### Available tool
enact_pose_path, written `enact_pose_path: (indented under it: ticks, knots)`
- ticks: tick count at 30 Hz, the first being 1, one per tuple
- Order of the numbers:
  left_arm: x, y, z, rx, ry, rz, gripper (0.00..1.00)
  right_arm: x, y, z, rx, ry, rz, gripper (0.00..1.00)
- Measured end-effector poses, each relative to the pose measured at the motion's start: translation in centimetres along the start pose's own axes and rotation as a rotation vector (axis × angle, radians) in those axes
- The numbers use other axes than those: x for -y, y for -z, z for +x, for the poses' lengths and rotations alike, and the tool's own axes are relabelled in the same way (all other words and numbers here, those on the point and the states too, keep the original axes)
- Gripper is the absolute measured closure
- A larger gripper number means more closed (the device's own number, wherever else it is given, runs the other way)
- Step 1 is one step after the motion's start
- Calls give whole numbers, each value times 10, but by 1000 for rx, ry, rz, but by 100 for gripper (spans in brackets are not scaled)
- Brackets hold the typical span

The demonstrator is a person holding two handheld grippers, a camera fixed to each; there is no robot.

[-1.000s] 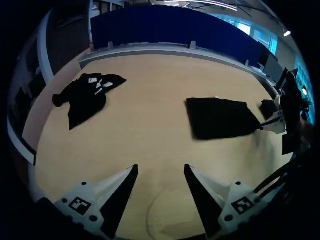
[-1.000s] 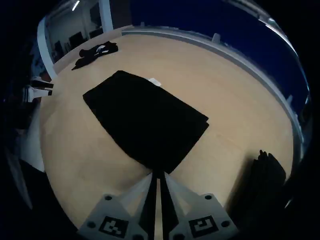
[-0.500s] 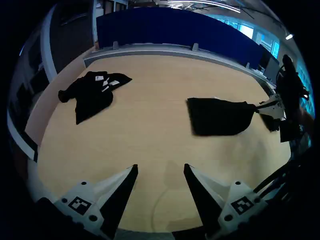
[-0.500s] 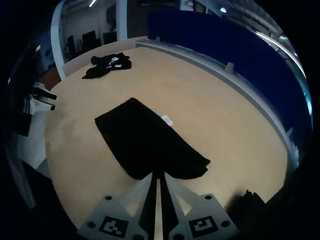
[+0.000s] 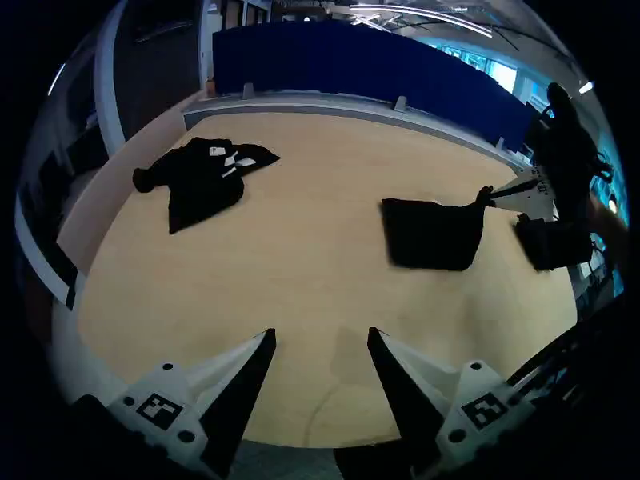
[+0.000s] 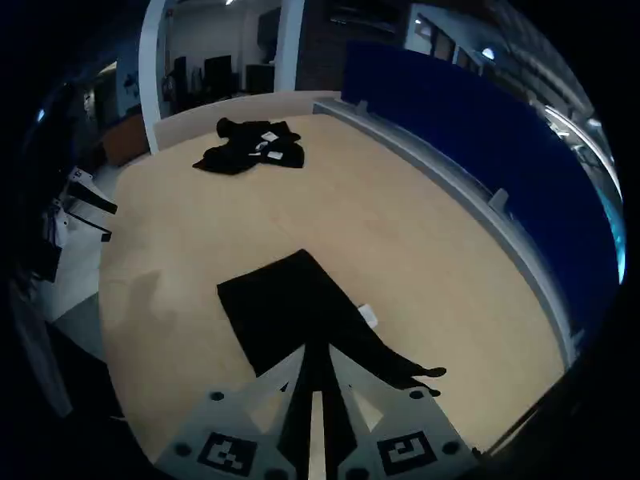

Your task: Fold towel

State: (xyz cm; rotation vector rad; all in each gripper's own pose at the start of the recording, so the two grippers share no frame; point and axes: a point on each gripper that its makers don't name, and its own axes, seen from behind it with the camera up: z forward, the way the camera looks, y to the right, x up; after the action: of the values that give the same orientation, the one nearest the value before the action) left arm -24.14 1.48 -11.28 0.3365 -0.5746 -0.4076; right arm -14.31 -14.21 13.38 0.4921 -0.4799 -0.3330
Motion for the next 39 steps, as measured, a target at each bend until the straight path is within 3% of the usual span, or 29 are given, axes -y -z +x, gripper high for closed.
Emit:
enact_pose_path:
  ticks: [7, 12, 18, 23, 26, 39]
  knots:
    - [6, 8, -2, -9, 2, 11, 15, 8, -10, 10, 2, 19, 23, 95]
    - [10, 19, -1, -22, 8, 22, 15, 28, -26, 26, -2, 58, 64, 95]
    - [16, 33, 0, -40, 25, 47, 15, 69, -62, 37, 10, 110, 144, 95]
    - [25, 41, -6, -44, 42, 71, 15, 103, -98, 22, 62, 123, 214, 95]
    - [29, 43, -10, -44, 46, 85, 15, 112, -110, 10, 96, 113, 229, 95]
    - [31, 45, -8, -46, 51, 81, 15, 114, -108, 14, 77, 75, 232, 90]
